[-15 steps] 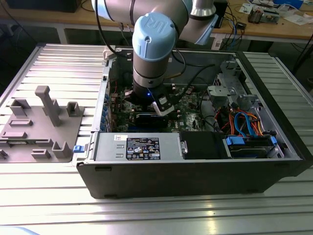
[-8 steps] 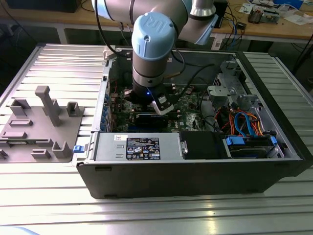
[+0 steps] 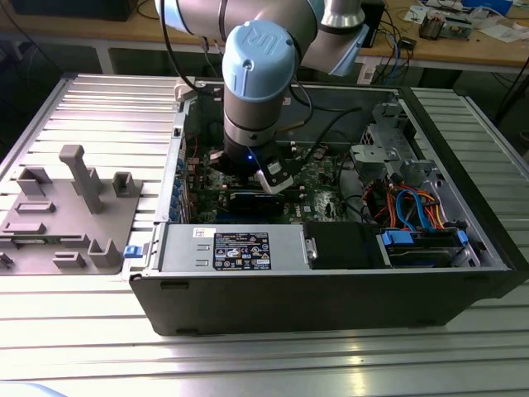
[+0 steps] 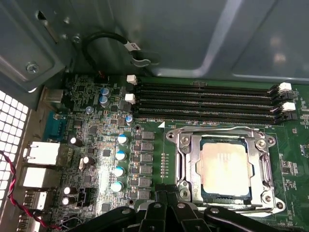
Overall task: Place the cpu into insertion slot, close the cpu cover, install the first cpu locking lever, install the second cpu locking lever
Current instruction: 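Install the second cpu locking lever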
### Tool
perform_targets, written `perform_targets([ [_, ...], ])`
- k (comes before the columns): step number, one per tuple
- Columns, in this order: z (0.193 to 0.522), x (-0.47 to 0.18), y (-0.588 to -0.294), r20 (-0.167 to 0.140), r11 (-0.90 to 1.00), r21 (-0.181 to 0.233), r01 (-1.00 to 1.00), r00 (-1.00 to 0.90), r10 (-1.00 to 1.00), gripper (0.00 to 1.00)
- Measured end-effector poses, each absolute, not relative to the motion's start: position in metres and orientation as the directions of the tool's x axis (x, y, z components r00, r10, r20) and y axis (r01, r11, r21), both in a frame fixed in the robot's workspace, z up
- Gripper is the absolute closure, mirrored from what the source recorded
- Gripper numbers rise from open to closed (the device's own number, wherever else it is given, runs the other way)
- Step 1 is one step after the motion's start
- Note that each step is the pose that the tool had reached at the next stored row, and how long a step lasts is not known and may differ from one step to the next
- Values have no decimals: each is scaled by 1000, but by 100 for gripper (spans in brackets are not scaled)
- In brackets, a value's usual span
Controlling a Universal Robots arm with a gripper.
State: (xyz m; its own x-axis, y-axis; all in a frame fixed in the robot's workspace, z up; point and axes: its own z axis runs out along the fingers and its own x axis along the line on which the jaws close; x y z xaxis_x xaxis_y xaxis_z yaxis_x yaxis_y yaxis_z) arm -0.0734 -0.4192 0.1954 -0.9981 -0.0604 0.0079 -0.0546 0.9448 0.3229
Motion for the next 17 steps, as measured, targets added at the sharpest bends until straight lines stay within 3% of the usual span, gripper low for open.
perform_targets([
  [17, 225, -74, -419, 8, 945, 323, -54, -998, -60, 89],
])
